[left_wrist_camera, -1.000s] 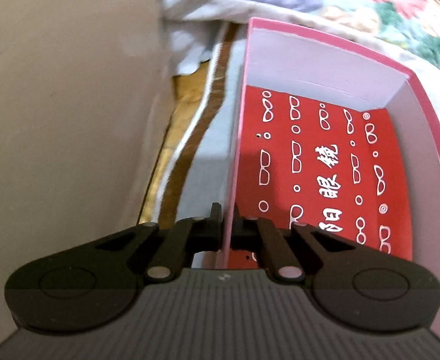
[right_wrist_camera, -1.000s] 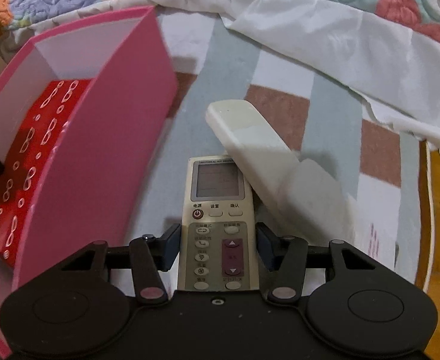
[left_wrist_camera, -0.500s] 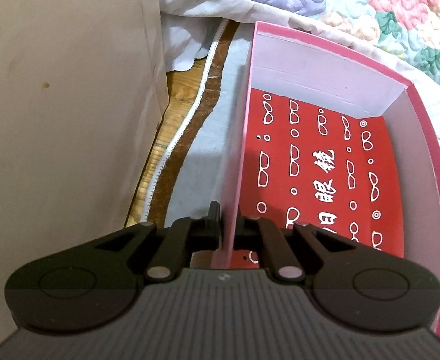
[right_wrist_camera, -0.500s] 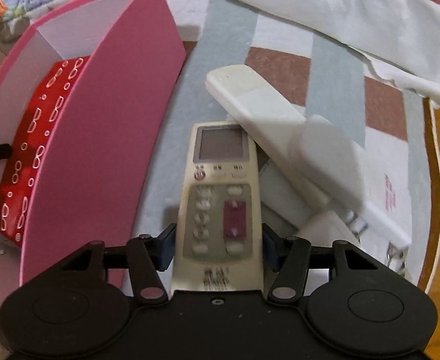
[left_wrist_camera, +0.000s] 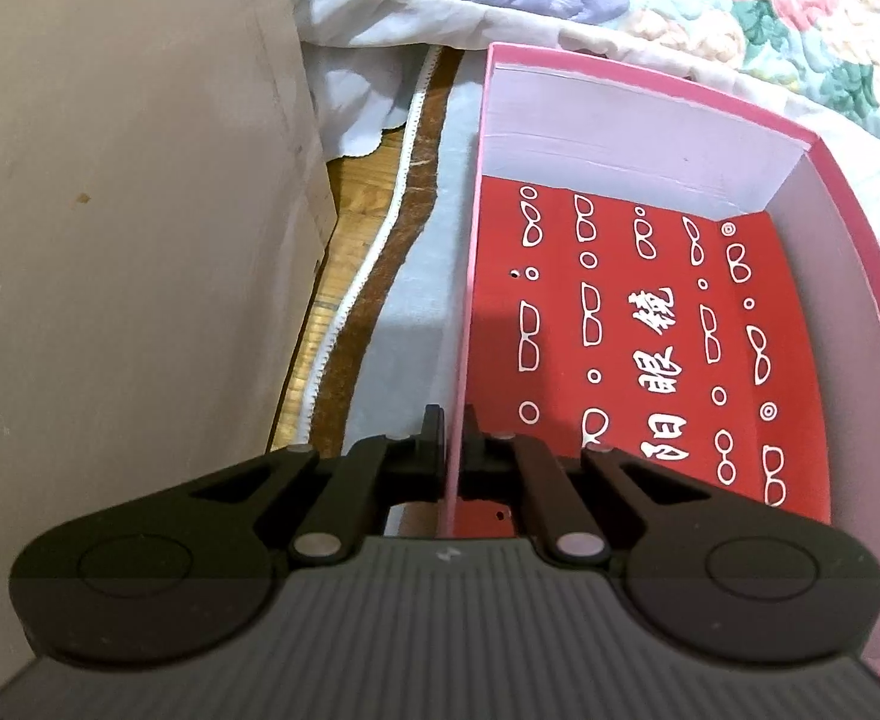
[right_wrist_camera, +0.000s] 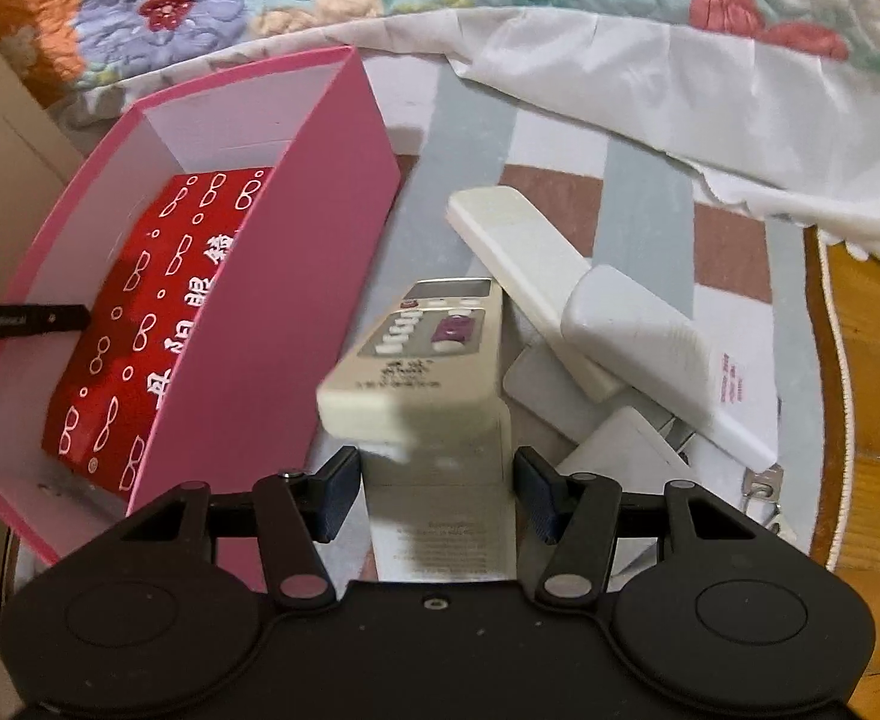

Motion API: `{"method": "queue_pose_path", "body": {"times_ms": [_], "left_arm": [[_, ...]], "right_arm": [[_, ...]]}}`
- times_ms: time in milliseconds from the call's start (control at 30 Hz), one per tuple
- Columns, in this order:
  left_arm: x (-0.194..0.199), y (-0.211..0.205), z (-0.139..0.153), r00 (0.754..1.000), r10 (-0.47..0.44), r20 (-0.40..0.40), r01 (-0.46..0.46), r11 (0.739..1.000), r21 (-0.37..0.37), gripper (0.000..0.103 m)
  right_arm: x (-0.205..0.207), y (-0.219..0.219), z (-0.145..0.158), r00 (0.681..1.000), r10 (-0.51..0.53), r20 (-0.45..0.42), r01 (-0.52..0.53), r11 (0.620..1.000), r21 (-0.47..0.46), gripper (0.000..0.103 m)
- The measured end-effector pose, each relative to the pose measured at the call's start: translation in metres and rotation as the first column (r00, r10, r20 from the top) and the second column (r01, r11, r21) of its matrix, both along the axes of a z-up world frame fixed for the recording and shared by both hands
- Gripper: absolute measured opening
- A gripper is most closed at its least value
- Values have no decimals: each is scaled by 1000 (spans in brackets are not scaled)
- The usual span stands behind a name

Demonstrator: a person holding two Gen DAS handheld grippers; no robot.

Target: Organize rigid objects

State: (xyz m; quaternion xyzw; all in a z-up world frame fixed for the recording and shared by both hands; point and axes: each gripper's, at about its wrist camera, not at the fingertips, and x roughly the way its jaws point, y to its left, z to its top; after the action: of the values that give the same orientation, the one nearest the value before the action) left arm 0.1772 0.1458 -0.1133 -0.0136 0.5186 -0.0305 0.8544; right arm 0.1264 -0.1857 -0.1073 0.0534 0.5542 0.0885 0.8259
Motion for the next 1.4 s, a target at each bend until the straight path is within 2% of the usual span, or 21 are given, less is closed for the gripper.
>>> {"method": "queue_pose_path", "body": {"times_ms": [233,400,467,500,533,667,767,867,933,1000,1033,1067,1167,1267,1333,1400], "left_arm": [[-1,0,1,1000,6,-1,-6,1000,-6,3],[0,2,1,1000,13,-6,-13,1000,-19,3],[0,2,1,1000,12,-4,-12,1000,-19,3],[0,2,1,1000,14,-5,-14,1000,-20,3],[0,2,1,1000,15,-6,-16,1000,-23,3],[0,2,0,1000,16,-5,-16,1000,-25,3],[-1,4,1,1000,21,-6,-21,999,-32,3],[0,4,1,1000,23,-8,-23,999,-37,4],[-1,3,1,1000,21,-6,-21,999,-31,3],[-1,3,1,1000,20,-5,-20,999,-26,3],[-1,3,1,1000,21,-5,-21,999,-27,3],[-1,3,1,1000,22,-6,-22,999,-29,3],[-1,3,0,1000,26,-10,-26,999,-34,4],[-1,2,0,1000,24,-11,-24,999,-29,4],[-1,3,0,1000,24,-11,-25,999,-28,4],[-1,2,1,1000,25,-12,-25,999,-30,4]], "right_arm": [[-10,-10,16,998,-34,52,33,999,28,61],[-32,-12,49,989,-49,142,42,998,55,60],[-39,-9,65,983,-30,183,24,999,33,18],[-43,-7,76,978,-16,209,4,998,58,18],[-44,-7,85,974,-17,227,-1,997,76,3],[-42,6,121,949,24,313,-60,993,106,1],[-36,19,134,943,61,327,-98,990,98,1],[-32,14,116,966,56,251,-86,990,109,3],[-30,1,95,986,-37,164,12,988,151,10],[-29,-15,70,990,-131,42,119,969,214,20],[-32,-22,59,987,-162,-7,158,955,249,30],[-38,-25,53,983,-178,-39,182,948,262,35],[-54,-28,28,966,-220,-139,248,938,242,47],[-67,-33,-2,926,-271,-262,336,908,249,60],[-72,-36,-22,883,-313,-349,409,878,250,62],[-73,-33,-33,862,-331,-385,443,860,252,63]]}}
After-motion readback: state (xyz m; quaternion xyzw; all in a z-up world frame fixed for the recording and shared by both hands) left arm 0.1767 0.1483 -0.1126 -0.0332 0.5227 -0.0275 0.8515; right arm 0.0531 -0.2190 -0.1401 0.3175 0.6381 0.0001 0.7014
